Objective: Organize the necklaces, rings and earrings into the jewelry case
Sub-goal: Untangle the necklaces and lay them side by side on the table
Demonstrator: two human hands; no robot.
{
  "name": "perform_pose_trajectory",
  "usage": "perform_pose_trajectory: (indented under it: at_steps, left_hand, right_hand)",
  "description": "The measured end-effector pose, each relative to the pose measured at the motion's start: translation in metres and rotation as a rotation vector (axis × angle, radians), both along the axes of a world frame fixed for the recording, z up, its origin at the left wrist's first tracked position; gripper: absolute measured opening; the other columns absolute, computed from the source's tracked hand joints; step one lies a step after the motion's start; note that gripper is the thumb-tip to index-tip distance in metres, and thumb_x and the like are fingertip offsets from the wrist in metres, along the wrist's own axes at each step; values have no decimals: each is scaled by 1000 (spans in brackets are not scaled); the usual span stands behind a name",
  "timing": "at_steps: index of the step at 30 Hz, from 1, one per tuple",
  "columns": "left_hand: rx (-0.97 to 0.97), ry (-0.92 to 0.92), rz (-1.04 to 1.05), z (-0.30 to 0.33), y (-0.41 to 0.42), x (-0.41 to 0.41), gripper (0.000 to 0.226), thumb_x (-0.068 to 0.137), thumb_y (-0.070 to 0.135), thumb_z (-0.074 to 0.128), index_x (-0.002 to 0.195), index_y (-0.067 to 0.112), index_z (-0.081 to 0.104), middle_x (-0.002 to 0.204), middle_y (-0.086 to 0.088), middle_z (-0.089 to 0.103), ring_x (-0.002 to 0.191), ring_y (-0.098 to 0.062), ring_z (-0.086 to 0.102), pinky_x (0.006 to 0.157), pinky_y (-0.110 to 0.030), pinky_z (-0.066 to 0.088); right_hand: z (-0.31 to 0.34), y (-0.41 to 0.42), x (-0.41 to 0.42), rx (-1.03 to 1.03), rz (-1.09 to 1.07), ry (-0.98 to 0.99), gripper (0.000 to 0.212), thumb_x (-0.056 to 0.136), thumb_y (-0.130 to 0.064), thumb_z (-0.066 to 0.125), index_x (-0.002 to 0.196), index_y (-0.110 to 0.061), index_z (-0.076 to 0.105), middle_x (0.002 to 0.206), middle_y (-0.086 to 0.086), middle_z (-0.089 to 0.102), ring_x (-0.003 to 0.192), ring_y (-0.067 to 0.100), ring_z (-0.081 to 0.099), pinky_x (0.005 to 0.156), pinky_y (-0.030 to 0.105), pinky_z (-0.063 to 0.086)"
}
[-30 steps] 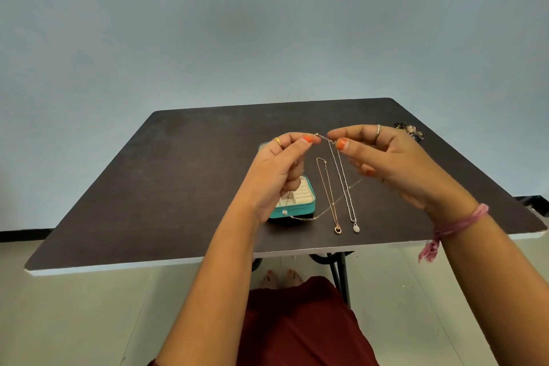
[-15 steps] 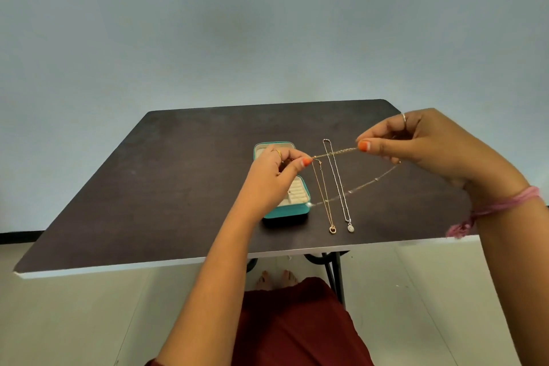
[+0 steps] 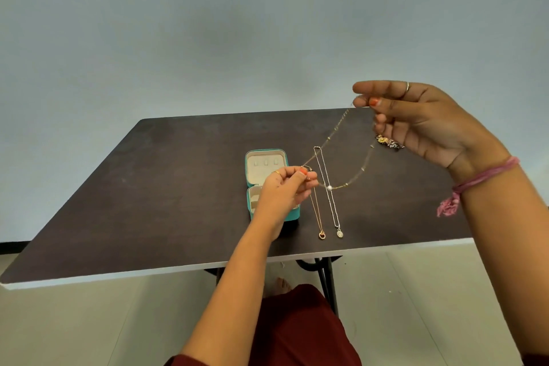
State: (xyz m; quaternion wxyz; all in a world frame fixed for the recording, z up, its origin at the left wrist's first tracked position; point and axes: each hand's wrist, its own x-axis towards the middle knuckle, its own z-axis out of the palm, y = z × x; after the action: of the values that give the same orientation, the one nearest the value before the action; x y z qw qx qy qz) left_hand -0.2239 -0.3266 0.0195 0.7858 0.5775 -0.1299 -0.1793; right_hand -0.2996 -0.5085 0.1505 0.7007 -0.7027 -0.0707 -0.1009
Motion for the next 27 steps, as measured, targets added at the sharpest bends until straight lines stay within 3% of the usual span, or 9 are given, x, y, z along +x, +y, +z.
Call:
perform_pose_trajectory:
  at_steps: [7, 15, 27]
  left_hand:
    - [-236, 242, -73, -8, -14, -5, 7, 98, 10, 48, 100, 8, 55, 102, -16, 72, 96, -25, 70, 80, -32, 58]
    - [-312, 342, -97, -9, -29, -17, 30, 94, 7, 56, 121, -4, 52, 98, -16, 72, 85, -20, 72, 77, -30, 59]
    - [-398, 476, -57, -11, -43, -34, 12, 90, 2, 60, 101, -2, 62, 80, -13, 70, 70, -15, 70, 63, -19, 58]
  right_hand:
    - [-4, -13, 9, 193, 16, 18, 43, 89, 9, 39, 103, -12, 74, 104, 4, 71, 58, 3, 42, 60, 16, 47]
    - [1, -26, 12, 215, -55, -26, 26, 92, -8, 53, 113, -14, 67, 100, -4, 69, 72, 4, 59, 64, 17, 48]
    - [-5, -49, 33, 224, -237, -5, 20, 89, -11, 63, 107, -13, 69, 84, -5, 68, 74, 5, 60, 63, 17, 49]
